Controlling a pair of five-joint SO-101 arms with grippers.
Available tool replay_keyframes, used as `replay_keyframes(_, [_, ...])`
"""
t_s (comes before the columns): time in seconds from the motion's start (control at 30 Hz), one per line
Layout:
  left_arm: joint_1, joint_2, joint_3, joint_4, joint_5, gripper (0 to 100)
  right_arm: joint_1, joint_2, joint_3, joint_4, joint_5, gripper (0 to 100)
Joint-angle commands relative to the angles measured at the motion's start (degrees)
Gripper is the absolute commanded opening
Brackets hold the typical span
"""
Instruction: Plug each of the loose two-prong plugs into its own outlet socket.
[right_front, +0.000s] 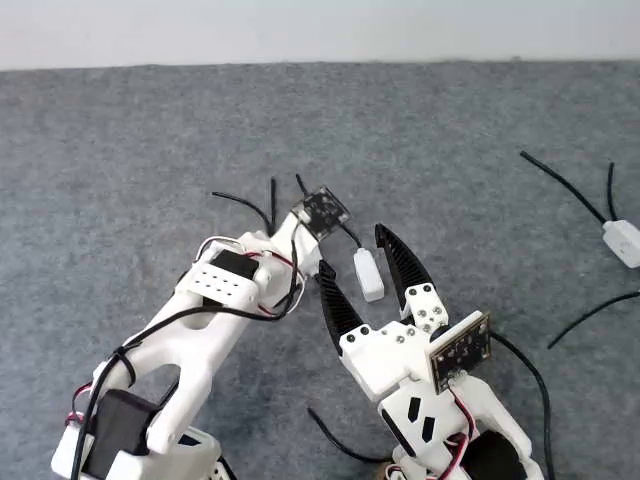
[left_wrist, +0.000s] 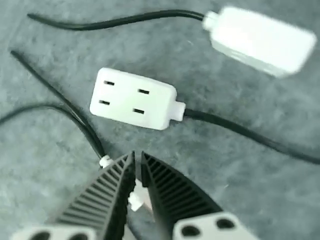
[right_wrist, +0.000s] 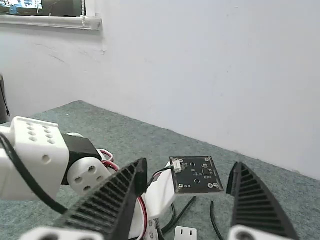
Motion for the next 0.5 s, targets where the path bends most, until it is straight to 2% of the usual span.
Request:
replay_keyframes(0.0, [0.35,-0.7,-0.48,-1.58,-4.92,1,0.57,-0.13,-0.53,-0.84,-0.53,26.2])
replay_keyframes(0.47, [-0.09,-0.79,-0.57,-3.78,-4.84,3,0.31,0.22,-0.53,-0.75,-0.53,26.2])
